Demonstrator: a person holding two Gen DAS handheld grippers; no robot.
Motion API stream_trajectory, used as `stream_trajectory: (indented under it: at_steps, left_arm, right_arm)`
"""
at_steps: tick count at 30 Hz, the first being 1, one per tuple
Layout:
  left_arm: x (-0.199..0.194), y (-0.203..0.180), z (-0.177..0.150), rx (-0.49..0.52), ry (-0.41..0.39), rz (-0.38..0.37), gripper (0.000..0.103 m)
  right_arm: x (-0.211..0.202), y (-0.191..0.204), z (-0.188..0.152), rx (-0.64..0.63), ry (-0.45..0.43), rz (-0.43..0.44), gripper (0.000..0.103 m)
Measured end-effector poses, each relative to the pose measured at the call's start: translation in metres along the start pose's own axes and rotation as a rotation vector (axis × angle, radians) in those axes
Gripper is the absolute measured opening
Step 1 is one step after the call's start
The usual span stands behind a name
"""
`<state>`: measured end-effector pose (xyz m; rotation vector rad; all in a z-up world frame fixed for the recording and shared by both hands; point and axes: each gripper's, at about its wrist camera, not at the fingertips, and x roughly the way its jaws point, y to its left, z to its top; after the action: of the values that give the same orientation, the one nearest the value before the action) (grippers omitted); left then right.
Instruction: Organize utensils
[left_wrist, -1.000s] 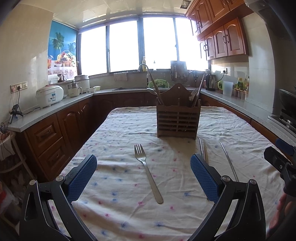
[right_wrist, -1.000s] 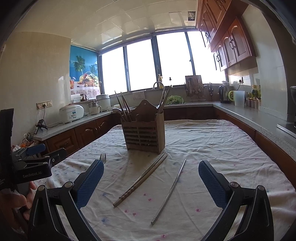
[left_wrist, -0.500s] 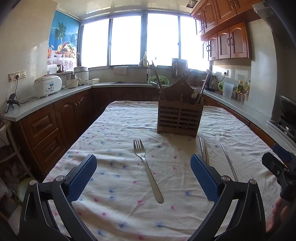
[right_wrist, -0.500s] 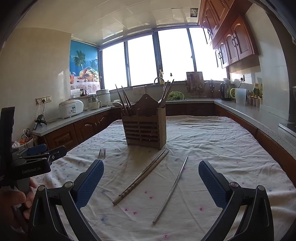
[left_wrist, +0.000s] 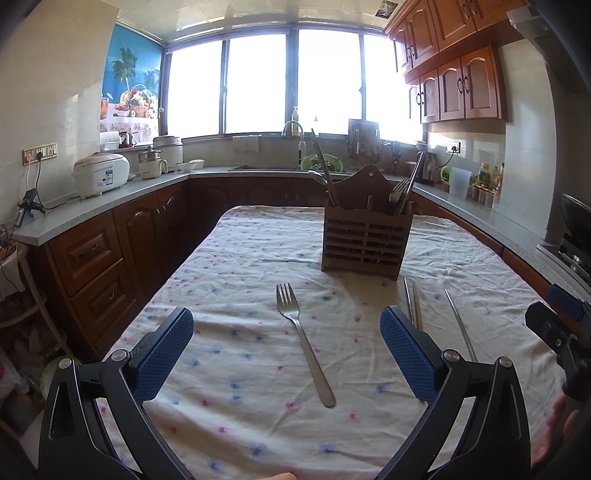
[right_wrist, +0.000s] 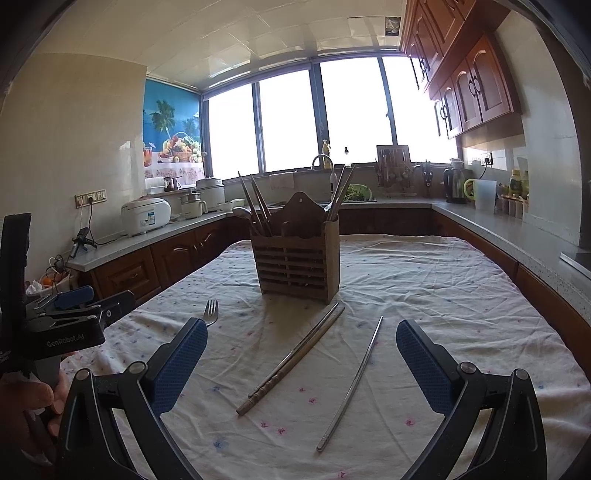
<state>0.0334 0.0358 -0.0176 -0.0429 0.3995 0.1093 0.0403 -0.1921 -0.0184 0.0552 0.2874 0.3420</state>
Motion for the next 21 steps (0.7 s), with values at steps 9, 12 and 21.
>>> stream_trajectory:
  at_steps: [9, 12, 21]
  left_arm:
    - [-0.0068, -0.003, 0.0019, 0.011, -0.015, -0.002, 0.103]
    - [-0.0086, -0.0038, 0.0024, 0.013, -0.02, -0.002, 0.103]
    - [-0.01, -0.0074, 0.0038, 0.021, -0.019, -0.009, 0.103]
  right_arm:
    - [-0.0032, 0.0032, 0.0043, -0.007, -0.01, 0.009, 0.103]
    - [-0.0037, 0.0028, 0.0045, -0.006, -0.012, 0.007, 0.103]
    - [-0.0079, 0.0032, 0.0081, -0.001, -0.027, 0.013, 0.103]
